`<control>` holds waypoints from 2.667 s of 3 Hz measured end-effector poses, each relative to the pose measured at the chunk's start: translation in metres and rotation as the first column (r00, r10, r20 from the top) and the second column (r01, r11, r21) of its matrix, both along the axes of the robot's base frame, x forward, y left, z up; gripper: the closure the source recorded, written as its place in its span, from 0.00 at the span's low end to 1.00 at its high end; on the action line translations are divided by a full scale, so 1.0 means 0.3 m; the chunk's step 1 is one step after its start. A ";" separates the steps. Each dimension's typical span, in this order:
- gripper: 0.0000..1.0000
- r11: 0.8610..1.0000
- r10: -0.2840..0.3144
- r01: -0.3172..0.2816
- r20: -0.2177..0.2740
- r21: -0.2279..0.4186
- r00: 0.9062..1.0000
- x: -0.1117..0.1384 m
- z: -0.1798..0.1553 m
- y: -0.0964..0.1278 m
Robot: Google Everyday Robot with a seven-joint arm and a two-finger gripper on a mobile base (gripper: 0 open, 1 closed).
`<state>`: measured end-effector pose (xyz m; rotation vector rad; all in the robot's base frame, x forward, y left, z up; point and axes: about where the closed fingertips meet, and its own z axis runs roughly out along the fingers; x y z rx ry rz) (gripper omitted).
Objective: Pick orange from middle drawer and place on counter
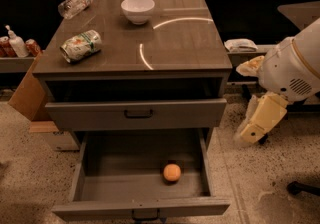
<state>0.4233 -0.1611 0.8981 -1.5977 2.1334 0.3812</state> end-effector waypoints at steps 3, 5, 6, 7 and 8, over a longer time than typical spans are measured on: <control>0.00 0.993 -0.037 0.039 -0.017 0.114 0.999 -0.073 -0.498 0.123; 0.00 0.994 -0.061 0.065 -0.046 0.085 0.997 -0.034 -0.651 0.107; 0.00 0.993 -0.072 0.079 -0.069 0.093 0.995 -0.007 -0.860 0.064; 0.00 0.989 -0.064 0.074 -0.079 0.125 0.995 0.008 -1.033 0.035; 0.00 0.985 -0.036 0.055 -0.119 0.165 0.992 0.022 -1.203 0.053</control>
Offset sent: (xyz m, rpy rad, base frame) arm -0.0205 0.0319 -0.1694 0.1217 0.0055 -0.0489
